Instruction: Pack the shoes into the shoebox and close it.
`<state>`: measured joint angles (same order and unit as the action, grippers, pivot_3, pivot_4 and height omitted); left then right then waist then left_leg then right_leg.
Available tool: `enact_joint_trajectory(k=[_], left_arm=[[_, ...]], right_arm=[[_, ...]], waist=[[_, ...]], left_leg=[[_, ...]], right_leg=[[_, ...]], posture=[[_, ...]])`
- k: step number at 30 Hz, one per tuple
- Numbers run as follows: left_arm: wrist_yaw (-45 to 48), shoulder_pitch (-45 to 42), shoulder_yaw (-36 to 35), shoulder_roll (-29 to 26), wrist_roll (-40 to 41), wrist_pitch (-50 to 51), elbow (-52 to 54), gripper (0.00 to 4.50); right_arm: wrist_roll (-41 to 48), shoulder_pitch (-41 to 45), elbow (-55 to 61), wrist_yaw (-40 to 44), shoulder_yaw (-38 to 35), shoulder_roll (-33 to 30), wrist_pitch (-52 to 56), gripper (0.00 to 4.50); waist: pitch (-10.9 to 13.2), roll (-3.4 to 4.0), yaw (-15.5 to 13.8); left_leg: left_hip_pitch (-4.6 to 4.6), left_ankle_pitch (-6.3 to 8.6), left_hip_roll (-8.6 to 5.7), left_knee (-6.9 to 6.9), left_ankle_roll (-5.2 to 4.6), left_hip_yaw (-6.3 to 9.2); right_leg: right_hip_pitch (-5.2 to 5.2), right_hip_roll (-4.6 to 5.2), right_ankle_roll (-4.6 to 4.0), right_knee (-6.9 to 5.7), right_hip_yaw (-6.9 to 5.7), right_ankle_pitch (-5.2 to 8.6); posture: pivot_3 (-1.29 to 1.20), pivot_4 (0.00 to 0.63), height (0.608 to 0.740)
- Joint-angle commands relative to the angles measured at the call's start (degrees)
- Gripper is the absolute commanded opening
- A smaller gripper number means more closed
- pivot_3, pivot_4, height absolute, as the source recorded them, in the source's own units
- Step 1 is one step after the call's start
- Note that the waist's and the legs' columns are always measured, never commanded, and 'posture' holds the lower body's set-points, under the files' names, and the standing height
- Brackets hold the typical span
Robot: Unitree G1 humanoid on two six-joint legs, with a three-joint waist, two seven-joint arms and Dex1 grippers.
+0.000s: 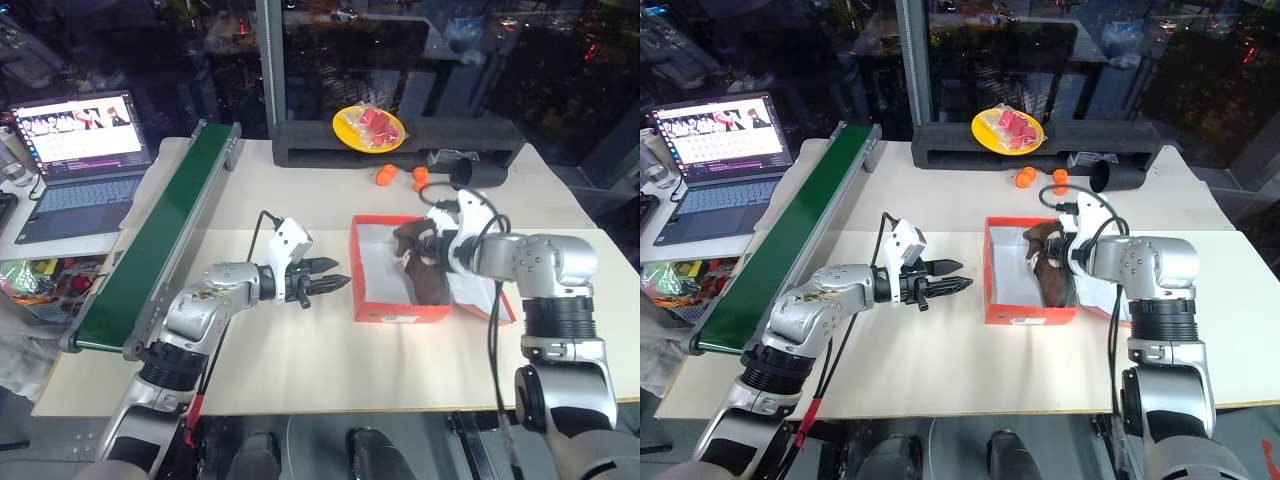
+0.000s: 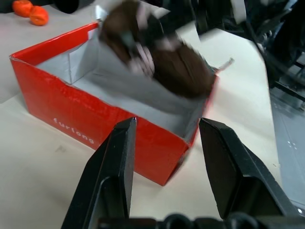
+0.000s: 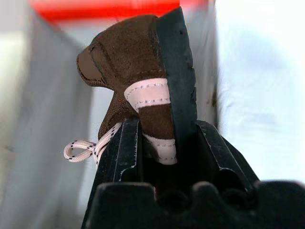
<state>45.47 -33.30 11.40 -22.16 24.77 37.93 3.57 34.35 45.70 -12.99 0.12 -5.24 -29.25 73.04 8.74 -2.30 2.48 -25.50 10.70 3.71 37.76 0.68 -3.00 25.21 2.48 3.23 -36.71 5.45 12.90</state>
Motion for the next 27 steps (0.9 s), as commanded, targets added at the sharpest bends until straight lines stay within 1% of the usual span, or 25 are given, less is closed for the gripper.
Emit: enact_joint_trajectory(k=[1, 4, 6, 7, 8, 11, 12, 13, 18, 20, 22, 24, 25, 27], left_arm=[[-0.67, -0.42, -0.82, 0.79, -0.32, -0.74, 1.67, 2.23], [-0.97, -0.41, -1.06, 0.80, -0.39, -0.64, 1.90, 2.23], [-1.27, -0.39, -1.27, 0.73, -0.40, -0.58, 2.01, 2.25], [-1.33, -0.39, -1.31, 0.72, -0.36, -0.52, 2.02, 2.25], [-1.36, -0.39, -1.33, 0.69, -0.39, -0.54, 2.04, 2.25], [-1.56, -0.36, -1.63, 0.61, -0.49, -0.82, 1.93, 2.25], [-1.85, -0.41, -1.97, 0.59, -0.66, -1.19, 1.67, 2.25], [-2.08, -0.49, -2.30, 0.56, -0.80, -1.60, 1.42, 2.25], [-3.34, -1.79, -4.27, -0.28, -2.95, -4.50, -1.08, 2.25], [-6.05, -3.35, -7.07, 0.43, -4.00, -7.57, -3.41, 2.25], [-11.10, -5.35, -10.74, 2.28, -5.04, -11.92, -6.17, 2.25], [-20.53, -7.83, -15.45, 4.22, -7.92, -17.33, -11.03, 2.25], [-24.65, -8.53, -17.10, 4.23, -9.81, -18.88, -13.44, 2.25], [-29.43, -8.95, -19.67, 3.64, -11.47, -19.23, -16.64, 2.25]], right_arm=[[-3.83, -0.53, -3.55, 2.20, -0.04, 1.03, -3.89, 1.31], [-6.25, -0.23, -5.67, 2.75, -0.66, 2.23, -5.97, 1.31], [-7.23, 0.28, -6.73, 2.52, -1.84, 3.51, -7.49, 2.01], [-7.79, 0.62, -6.90, 2.42, -2.16, 3.99, -8.15, 2.19], [-8.39, 1.03, -6.92, 2.61, -2.06, 4.25, -8.65, 2.61], [-10.39, 2.35, -5.65, 2.75, -1.61, 4.46, -9.60, 3.68], [-11.02, 3.25, -4.42, 2.02, -2.08, 4.52, -10.09, 3.97], [-11.72, 4.21, -3.01, 1.10, -2.64, 4.55, -10.91, 3.97], [-16.87, 10.65, 9.00, -0.66, -0.39, 2.30, -13.62, 3.97], [-17.27, 13.79, 15.13, 0.15, 0.64, 2.17, -13.77, 3.97], [-16.29, 14.28, 20.14, 1.72, 0.81, 3.18, -13.67, 3.97], [-14.01, 11.85, 26.94, 6.99, 2.33, 3.69, -16.64, 3.97], [-10.95, 9.12, 31.41, 11.14, 2.72, 4.28, -18.00, 3.97], [-4.33, 2.57, 39.94, 18.78, 2.98, 4.59, -18.87, 3.97]], waist=[[0.00, 0.00, -0.03], [0.00, 0.00, -0.02], [0.00, 0.00, -0.01], [0.00, 0.00, -0.01], [0.00, 0.00, 0.00], [0.00, 0.00, 0.00], [0.00, 0.00, 0.00], [0.01, 0.01, 0.00], [0.12, 0.20, 0.11], [0.14, 0.23, 0.08], [0.15, 0.24, 0.04], [0.15, 0.24, -0.20], [0.14, 0.22, -0.31], [0.09, 0.15, -0.35]], left_leg=[[0.01, 0.00, 0.00, 0.00, 0.00, 0.00], [0.02, 0.00, 0.00, 0.00, 0.00, 0.01], [0.03, 0.00, 0.00, 0.00, 0.00, 0.02], [0.03, 0.00, 0.00, 0.01, 0.00, 0.01], [0.04, 0.00, 0.00, 0.01, 0.00, 0.01], [0.04, 0.00, 0.00, 0.01, 0.00, 0.02], [0.04, 0.00, 0.00, 0.01, 0.00, 0.01], [0.03, 0.00, 0.00, 0.01, 0.00, 0.01], [0.01, 0.00, 0.00, 0.01, 0.00, 0.00], [0.01, 0.00, 0.01, -0.01, 0.00, 0.01], [-0.01, 0.00, 0.02, -0.02, 0.00, 0.01], [0.00, 0.00, 0.03, -0.01, 0.00, 0.04], [0.00, 0.00, 0.03, 0.00, 0.00, 0.06], [0.04, 0.02, 0.03, 0.00, -0.03, 0.10]], right_leg=[[0.00, 0.00, 0.00, 0.00, -0.01, 0.00], [-0.01, -0.01, 0.01, -0.01, -0.01, 0.00], [-0.04, -0.01, 0.01, 0.00, -0.01, 0.00], [-0.05, -0.01, 0.01, -0.01, -0.01, 0.00], [-0.05, -0.01, 0.01, -0.02, -0.01, 0.00], [-0.04, -0.01, 0.01, -0.03, -0.01, 0.00], [-0.04, -0.01, 0.01, -0.03, -0.01, 0.00], [-0.04, 0.00, 0.01, -0.03, -0.01, 0.00], [0.04, -0.01, 0.02, -0.05, 0.00, 0.00], [0.07, -0.02, 0.02, -0.06, -0.01, 0.01], [0.10, -0.02, 0.02, -0.07, -0.02, 0.01], [0.04, -0.02, 0.02, -0.04, -0.05, 0.01], [0.00, -0.02, 0.02, -0.03, -0.07, 0.01], [-0.12, -0.02, 0.03, 0.03, -0.11, 0.00]], posture=[[0.00, 0.150, 0.719], [0.00, 0.150, 0.719], [0.00, 0.150, 0.719], [0.00, 0.150, 0.719], [0.00, 0.150, 0.719], [0.00, 0.150, 0.719], [0.00, 0.150, 0.719], [0.00, 0.150, 0.719], [0.00, 0.150, 0.719], [0.00, 0.150, 0.719], [0.00, 0.150, 0.719], [0.00, 0.150, 0.719], [0.00, 0.150, 0.719], [0.00, 0.150, 0.719]])
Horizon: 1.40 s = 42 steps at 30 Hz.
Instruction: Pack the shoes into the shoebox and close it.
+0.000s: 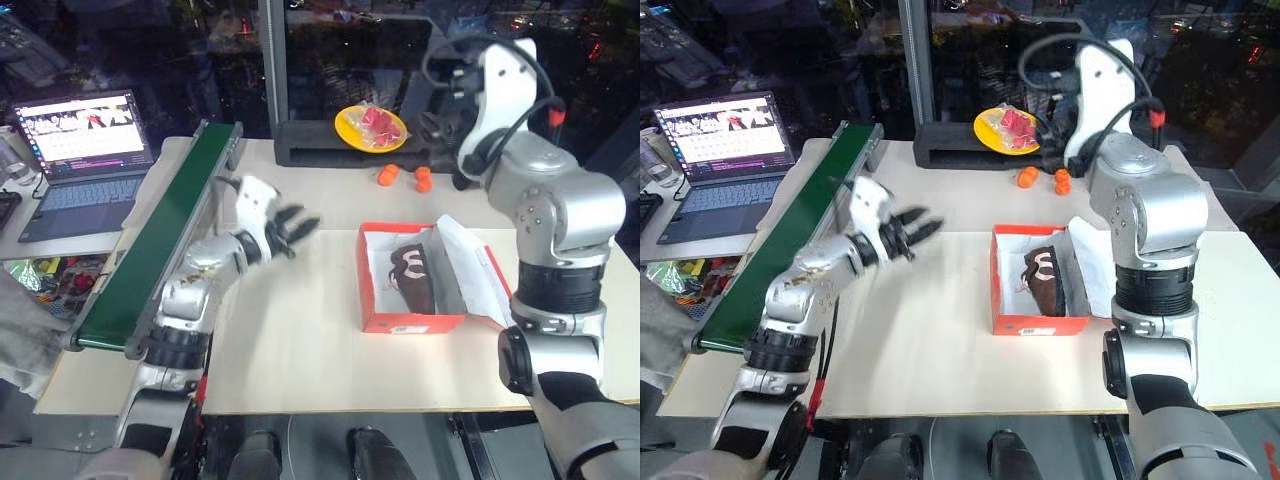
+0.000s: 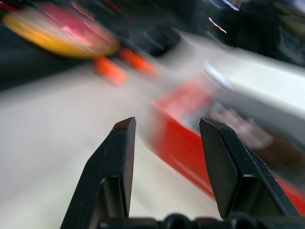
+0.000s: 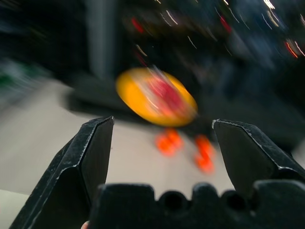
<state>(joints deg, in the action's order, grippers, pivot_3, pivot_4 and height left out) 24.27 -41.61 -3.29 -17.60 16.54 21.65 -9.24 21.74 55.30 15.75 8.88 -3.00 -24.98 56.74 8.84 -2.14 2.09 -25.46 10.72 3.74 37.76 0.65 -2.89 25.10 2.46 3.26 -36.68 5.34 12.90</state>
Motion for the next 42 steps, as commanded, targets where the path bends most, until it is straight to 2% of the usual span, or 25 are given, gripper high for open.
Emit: enact_joint_trajectory(k=[1, 3, 5, 10, 12, 13, 17, 18, 27, 42], left_arm=[[-9.67, -0.61, -5.94, -1.66, -3.75, -2.38, -5.24, 2.25], [-12.37, -0.46, -8.87, -3.62, -4.07, -0.95, -8.95, 2.25], [-13.73, -0.57, -11.47, -5.08, -3.22, 0.31, -11.92, 2.25], [-11.03, -0.64, -11.89, -9.58, -3.83, 1.00, -19.64, 2.25], [-6.44, 0.13, -10.36, -11.57, -4.32, -1.26, -20.98, 2.73], [-5.13, 0.27, -9.69, -12.29, -4.77, -1.72, -21.58, 2.93], [-3.21, -0.33, -8.74, -13.62, -5.88, -1.49, -23.92, 4.41], [-2.67, -0.40, -8.45, -13.92, -6.15, -1.46, -24.24, 4.49], [-2.67, -1.24, -8.06, -15.49, -8.08, -0.72, -27.44, 4.49], [-3.25, -2.43, -8.72, -15.91, -8.85, -2.70, -30.17, 4.49]], right_arm=[[12.89, -10.77, 14.85, 13.47, 0.42, 0.08, -0.65, 3.97], [21.28, -20.28, 21.18, 20.35, -1.07, -0.78, -0.22, 3.97], [24.35, -26.79, 23.22, 23.33, -2.06, -1.80, -1.13, 3.97], [18.80, -35.57, 22.26, 24.88, 3.71, -5.99, -4.83, 3.97], [15.76, -37.47, 18.25, 23.41, 4.89, -4.70, -7.65, 4.47], [13.43, -37.95, 16.77, 22.62, 5.94, -4.38, -9.44, 4.50], [9.13, -39.08, 14.37, 22.65, 8.79, -3.08, -13.86, 4.50], [8.52, -39.36, 14.16, 22.85, 9.30, -2.85, -14.60, 4.50], [12.05, -41.58, 18.11, 28.09, 10.51, -2.70, -15.23, 4.50], [7.36, -41.78, 16.83, 27.94, 11.96, -3.16, -17.19, 4.50]], waist=[[-0.01, -0.01, 0.06], [0.00, -0.02, -0.09], [0.01, -0.04, -0.36], [0.01, -0.07, -0.54], [0.00, -0.09, -0.58], [0.00, -0.09, -0.60], [0.00, -0.09, -0.72], [0.00, -0.09, -0.76], [0.00, -0.11, -1.24], [-0.02, -0.16, -1.26]], left_leg=[[0.01, 0.02, 0.00, 0.00, -0.03, 0.03], [-0.03, 0.02, -0.01, 0.00, -0.04, 0.04], [-0.08, 0.02, -0.02, 0.02, -0.03, 0.10], [0.04, -0.03, -0.03, 0.11, 0.04, 0.05], [0.18, -0.03, -0.01, 0.11, 0.05, 0.05], [0.19, -0.03, 0.00, 0.11, 0.06, 0.05], [0.16, -0.04, -0.01, 0.11, 0.07, -0.03], [0.16, -0.03, -0.01, 0.10, 0.07, -0.02], [0.13, -0.03, -0.01, 0.04, 0.08, 0.00], [0.13, -0.03, -0.01, 0.04, 0.08, 0.00]], right_leg=[[-0.03, 0.00, 0.01, 0.00, -0.01, 0.01], [-0.01, 0.02, 0.03, -0.01, -0.02, 0.02], [0.01, 0.04, 0.03, -0.01, -0.10, 0.02], [-0.06, 0.06, 0.02, -0.07, -0.11, 0.00], [-0.13, 0.03, -0.01, -0.10, -0.12, 0.03], [-0.12, 0.01, -0.02, -0.11, -0.13, 0.04], [-0.08, 0.03, -0.03, -0.10, -0.07, 0.03], [-0.08, 0.02, -0.02, -0.10, -0.08, 0.04], [-0.06, 0.01, -0.03, -0.13, -0.10, 0.05], [-0.06, 0.01, -0.03, -0.13, -0.11, 0.05]], posture=[[0.00, 0.150, 0.719], [0.00, 0.150, 0.719], [0.00, 0.150, 0.719], [0.00, 0.150, 0.719], [0.00, 0.150, 0.719], [0.00, 0.150, 0.719], [0.00, 0.150, 0.719], [0.00, 0.150, 0.719], [0.00, 0.150, 0.719], [0.00, 0.150, 0.719]])
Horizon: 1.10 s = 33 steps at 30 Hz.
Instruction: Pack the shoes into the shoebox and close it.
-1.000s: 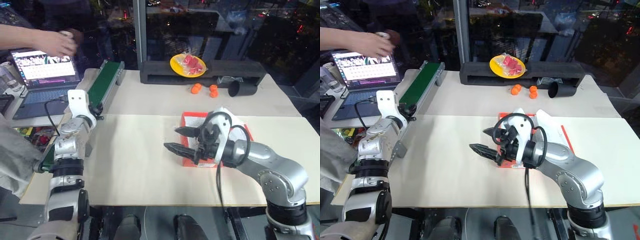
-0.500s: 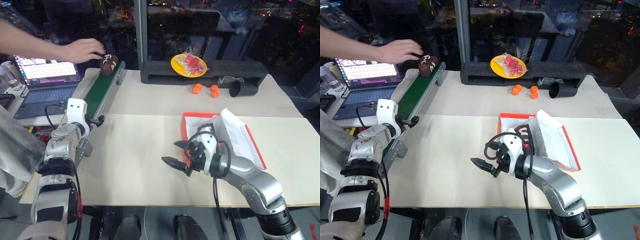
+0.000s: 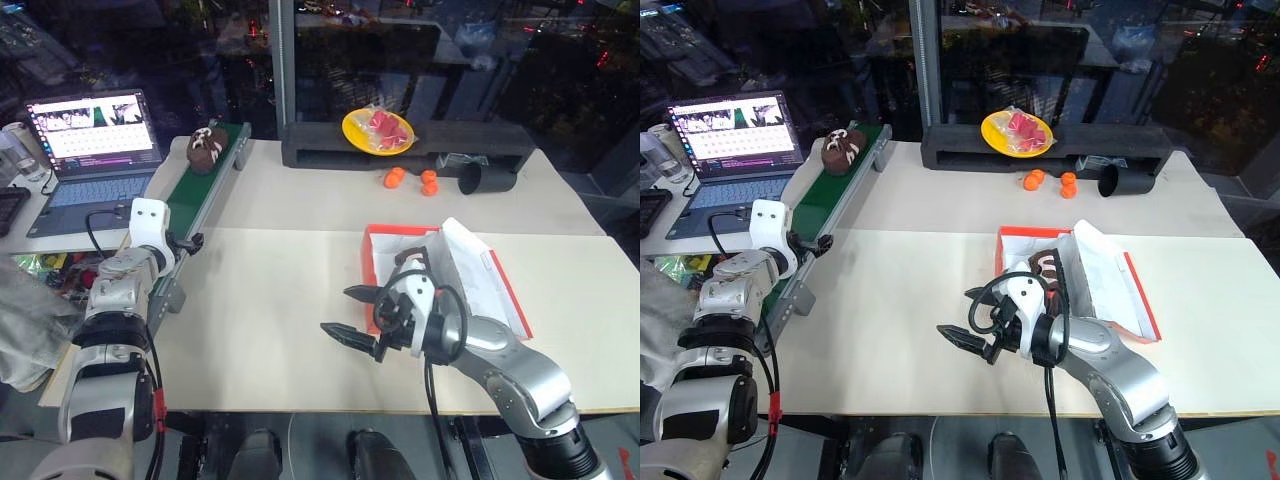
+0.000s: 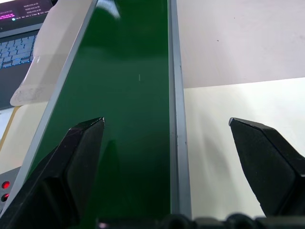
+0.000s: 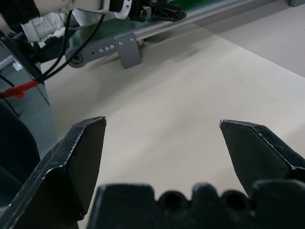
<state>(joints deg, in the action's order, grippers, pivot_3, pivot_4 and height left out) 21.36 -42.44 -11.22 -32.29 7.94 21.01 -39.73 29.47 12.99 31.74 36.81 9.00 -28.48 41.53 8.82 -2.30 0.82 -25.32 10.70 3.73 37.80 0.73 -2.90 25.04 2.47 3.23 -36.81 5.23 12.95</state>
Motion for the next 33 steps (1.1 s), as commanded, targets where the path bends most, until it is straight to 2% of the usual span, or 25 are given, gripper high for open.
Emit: enact_joint_trajectory(k=[1, 11, 25, 33], left_arm=[[-0.55, -1.56, -0.77, -1.35, -0.46, -2.43, 0.34, 4.49], [-3.65, -2.51, -2.53, -2.02, -0.66, -6.86, -1.29, 4.49], [-4.61, -3.66, -2.48, -2.65, -1.35, -8.12, -5.76, 4.49], [-4.57, -4.71, -1.09, -1.14, -1.63, -4.39, -10.78, 4.49]], right_arm=[[-0.54, 0.45, 0.71, -0.10, -0.02, 0.41, -1.91, 4.50], [-0.84, 1.17, -1.41, -0.53, -1.49, 0.93, -1.30, 4.50], [-0.43, 1.08, -1.21, -1.59, -2.14, 1.61, -0.54, 4.50], [0.43, 1.63, -0.21, -2.51, -2.98, 1.79, 0.15, 4.50]], waist=[[0.00, 0.00, 0.00], [-0.01, -0.01, -0.01], [-0.02, -0.03, -0.03], [-0.04, -0.05, -0.03]], left_leg=[[0.00, 0.00, 0.00, 0.00, 0.00, 0.00], [0.00, 0.00, 0.00, 0.00, 0.00, 0.00], [0.00, 0.00, 0.00, 0.01, 0.00, 0.00], [0.00, 0.00, -0.01, 0.02, 0.00, -0.01]], right_leg=[[0.00, 0.00, 0.00, 0.00, 0.00, 0.00], [0.00, 0.00, 0.00, -0.01, 0.00, 0.00], [0.00, 0.00, 0.00, -0.04, 0.00, 0.00], [0.00, 0.01, 0.00, -0.06, 0.00, 0.00]], posture=[[0.00, 0.150, 0.719], [0.00, 0.150, 0.719], [0.00, 0.150, 0.719], [0.00, 0.150, 0.719]])
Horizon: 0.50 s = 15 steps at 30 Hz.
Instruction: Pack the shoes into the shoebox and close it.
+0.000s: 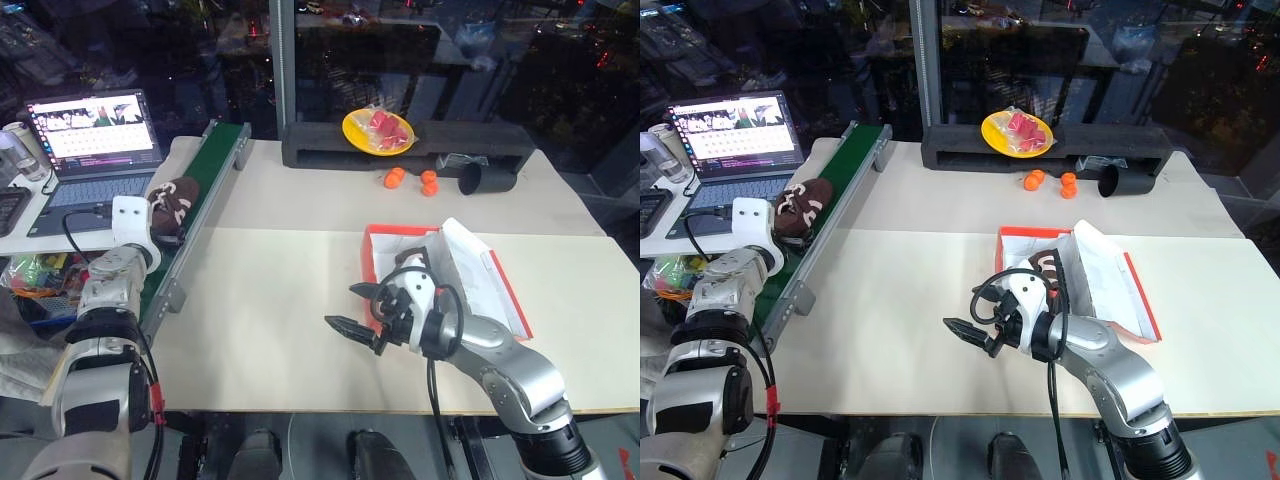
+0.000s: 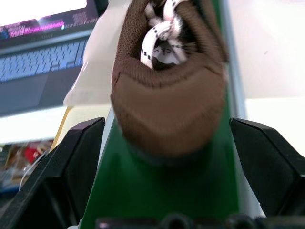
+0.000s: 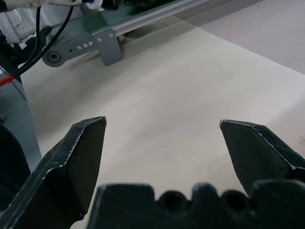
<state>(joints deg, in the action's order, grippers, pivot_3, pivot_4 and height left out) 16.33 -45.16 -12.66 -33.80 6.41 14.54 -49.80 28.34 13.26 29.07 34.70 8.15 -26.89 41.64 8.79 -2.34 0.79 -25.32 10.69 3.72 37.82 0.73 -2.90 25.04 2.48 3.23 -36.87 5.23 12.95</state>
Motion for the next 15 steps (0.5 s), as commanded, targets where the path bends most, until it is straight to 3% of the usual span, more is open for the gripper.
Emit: enact_joint_trajectory(k=[1, 2, 6, 7, 9, 13, 15], left_arm=[[0.62, -2.21, 0.32, 0.70, 0.20, 2.97, -0.89, 4.49], [0.70, -2.35, 0.27, 0.89, 0.39, 3.53, -0.96, 4.49], [1.55, -4.06, -1.36, 2.52, 3.01, 6.17, 0.05, 3.47], [1.51, -4.60, -2.65, 3.23, 4.35, 5.58, 1.36, 3.01], [2.24, -4.85, -4.35, 4.75, 6.54, 2.75, 5.44, 2.55], [6.18, -2.75, -5.48, 9.99, 12.49, 0.06, 19.85, 2.55], [8.18, -0.46, -3.08, 13.16, 15.12, 3.80, 28.49, 2.55]], right_arm=[[1.71, 1.57, 2.63, -0.54, -2.33, 0.26, 0.18, 4.50], [1.82, 1.68, 2.77, -0.62, -2.47, 0.28, 0.28, 4.50], [1.41, 2.99, 2.97, -0.97, -3.04, -0.45, 0.68, 4.50], [1.66, 3.40, 2.72, -1.23, -3.61, -0.35, 0.89, 4.50], [2.42, 3.99, 2.22, -1.73, -4.81, 0.10, 1.26, 4.50], [9.37, 8.43, -2.76, -8.83, -12.75, 6.03, 7.65, 4.50], [9.02, 13.34, -9.57, -18.32, -17.41, 10.46, 14.01, 4.50]], waist=[[-0.01, -0.01, -0.10], [-0.02, -0.02, -0.20], [-0.03, -0.03, -0.55], [-0.03, -0.03, -0.79], [-0.03, -0.04, -1.29], [0.01, -0.24, -1.37], [0.00, -0.26, -1.30]], left_leg=[[0.01, 0.00, 0.00, 0.01, 0.00, 0.00], [0.02, 0.00, 0.00, 0.01, 0.00, 0.00], [0.06, -0.02, -0.02, 0.05, 0.03, 0.01], [0.06, -0.02, -0.02, 0.06, 0.03, 0.01], [0.06, -0.02, -0.02, 0.06, 0.04, 0.02], [-0.06, -0.03, 0.01, 0.06, 0.04, 0.02], [-0.13, -0.03, 0.00, 0.06, 0.05, 0.03]], right_leg=[[0.00, 0.00, 0.00, -0.02, 0.00, 0.00], [-0.01, 0.00, 0.00, -0.04, 0.00, 0.00], [-0.04, 0.01, 0.00, -0.12, -0.01, 0.00], [-0.04, 0.01, 0.00, -0.12, -0.01, 0.00], [-0.05, 0.01, 0.00, -0.13, -0.02, 0.00], [0.00, 0.00, -0.01, -0.05, -0.02, -0.01], [0.03, 0.01, -0.02, -0.05, -0.01, -0.02]], posture=[[0.00, 0.150, 0.719], [0.00, 0.150, 0.719], [0.00, 0.150, 0.719], [0.00, 0.150, 0.719], [0.00, 0.150, 0.719], [0.00, 0.150, 0.719], [0.00, 0.150, 0.719]])
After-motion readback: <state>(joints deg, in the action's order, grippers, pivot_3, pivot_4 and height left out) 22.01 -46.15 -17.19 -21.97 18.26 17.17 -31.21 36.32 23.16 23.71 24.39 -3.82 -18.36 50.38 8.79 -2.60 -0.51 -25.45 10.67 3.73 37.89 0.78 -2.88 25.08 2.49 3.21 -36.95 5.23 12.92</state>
